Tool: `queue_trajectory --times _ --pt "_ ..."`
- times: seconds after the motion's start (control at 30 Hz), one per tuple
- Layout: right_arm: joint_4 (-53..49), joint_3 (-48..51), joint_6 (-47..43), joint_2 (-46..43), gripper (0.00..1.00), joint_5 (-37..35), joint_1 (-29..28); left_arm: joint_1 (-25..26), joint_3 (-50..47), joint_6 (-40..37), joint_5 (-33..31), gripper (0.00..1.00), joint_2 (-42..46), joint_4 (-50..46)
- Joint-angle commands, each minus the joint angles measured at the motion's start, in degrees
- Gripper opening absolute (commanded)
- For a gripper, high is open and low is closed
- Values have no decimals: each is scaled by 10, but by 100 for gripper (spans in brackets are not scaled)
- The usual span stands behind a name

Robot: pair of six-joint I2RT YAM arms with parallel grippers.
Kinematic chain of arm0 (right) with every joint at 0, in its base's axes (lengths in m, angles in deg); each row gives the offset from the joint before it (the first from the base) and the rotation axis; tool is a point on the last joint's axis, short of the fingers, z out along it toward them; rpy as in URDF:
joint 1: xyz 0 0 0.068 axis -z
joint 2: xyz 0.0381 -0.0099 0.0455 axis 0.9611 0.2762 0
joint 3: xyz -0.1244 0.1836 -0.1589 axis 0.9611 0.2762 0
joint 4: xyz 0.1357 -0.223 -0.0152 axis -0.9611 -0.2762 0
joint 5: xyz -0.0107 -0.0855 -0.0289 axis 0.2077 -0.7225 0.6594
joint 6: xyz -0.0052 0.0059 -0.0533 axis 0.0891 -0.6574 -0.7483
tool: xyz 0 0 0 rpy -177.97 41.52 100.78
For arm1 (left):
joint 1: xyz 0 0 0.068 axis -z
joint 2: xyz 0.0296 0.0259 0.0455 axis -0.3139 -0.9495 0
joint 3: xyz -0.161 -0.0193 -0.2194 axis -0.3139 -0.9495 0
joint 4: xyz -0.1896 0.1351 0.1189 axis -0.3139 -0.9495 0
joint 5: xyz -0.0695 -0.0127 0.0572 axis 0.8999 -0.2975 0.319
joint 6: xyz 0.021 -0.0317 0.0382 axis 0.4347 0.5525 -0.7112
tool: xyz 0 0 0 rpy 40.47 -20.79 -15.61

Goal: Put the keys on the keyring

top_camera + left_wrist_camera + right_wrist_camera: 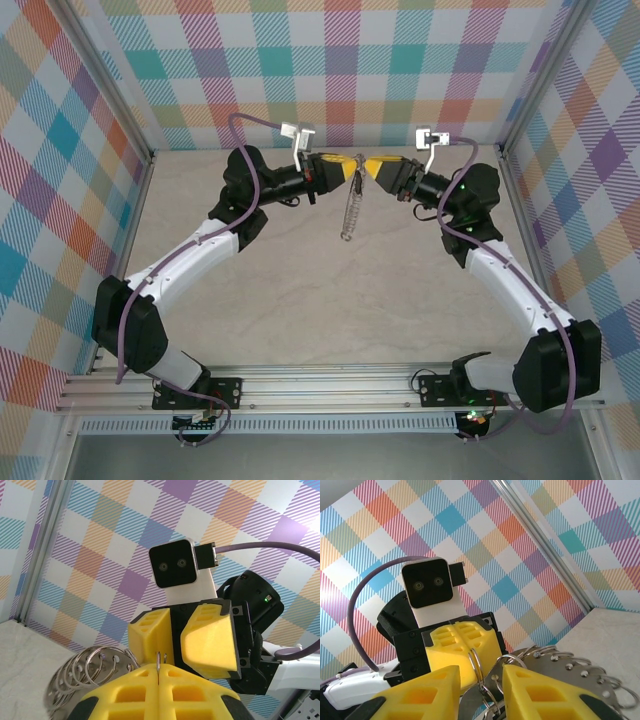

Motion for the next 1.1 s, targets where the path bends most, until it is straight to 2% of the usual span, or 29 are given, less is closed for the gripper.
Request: queue_trajectory --times 0.0,0.63,0.93,1.07 --pt "43 -20 13 2 27 12 0 -5 -4 6 8 0 0 40" --pt "54 -23 17 25 26 14 -17 -5 -6 6 8 0 -1 41" --pt "49 -22 13 29 18 17 -24 -5 -7 5 5 0 -1 42" --pt "46 -22 10 29 6 16 -25 -5 -8 6 4 0 -1 42"
